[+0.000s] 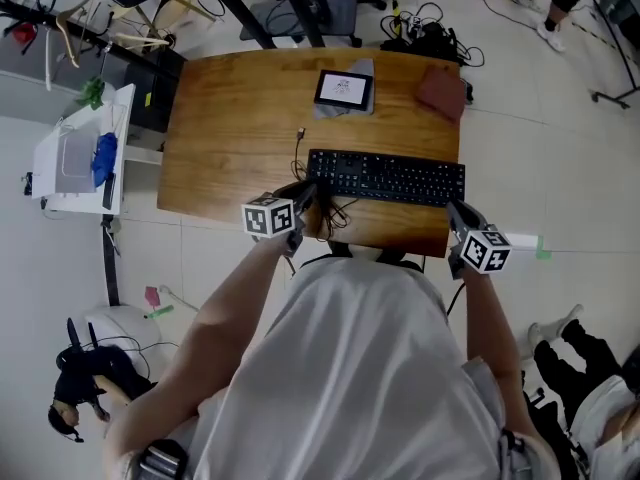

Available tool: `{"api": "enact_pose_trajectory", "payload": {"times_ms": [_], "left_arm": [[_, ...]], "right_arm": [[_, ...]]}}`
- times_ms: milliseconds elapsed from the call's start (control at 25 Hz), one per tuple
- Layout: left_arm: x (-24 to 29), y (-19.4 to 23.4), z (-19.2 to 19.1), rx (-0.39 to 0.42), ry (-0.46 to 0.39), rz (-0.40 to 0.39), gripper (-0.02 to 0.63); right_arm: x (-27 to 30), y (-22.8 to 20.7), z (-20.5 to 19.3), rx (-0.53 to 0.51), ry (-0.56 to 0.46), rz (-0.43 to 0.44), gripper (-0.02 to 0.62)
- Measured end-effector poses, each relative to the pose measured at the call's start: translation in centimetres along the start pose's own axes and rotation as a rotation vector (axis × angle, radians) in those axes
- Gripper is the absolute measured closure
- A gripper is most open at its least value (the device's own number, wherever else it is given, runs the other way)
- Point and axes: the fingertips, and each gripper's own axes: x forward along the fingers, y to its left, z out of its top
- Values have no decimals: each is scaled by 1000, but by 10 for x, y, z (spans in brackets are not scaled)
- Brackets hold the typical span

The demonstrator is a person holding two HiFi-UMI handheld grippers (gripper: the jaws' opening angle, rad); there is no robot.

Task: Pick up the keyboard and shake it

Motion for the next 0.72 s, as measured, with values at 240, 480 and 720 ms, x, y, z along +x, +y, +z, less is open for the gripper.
{"api": "enact_pose_trajectory", "payload": {"times_ms": [240,480,720], "left_arm": [[17,54,-6,-87,118,7,497],[31,68,-16,-113,225,-24,468],[38,62,-20,-127,282,-59,422]], "right_arm": [[-1,-35,7,36,60,-121,521],[5,-72,-1,79,186,-186,472],[24,-85,4,111,284,-131,398]]}}
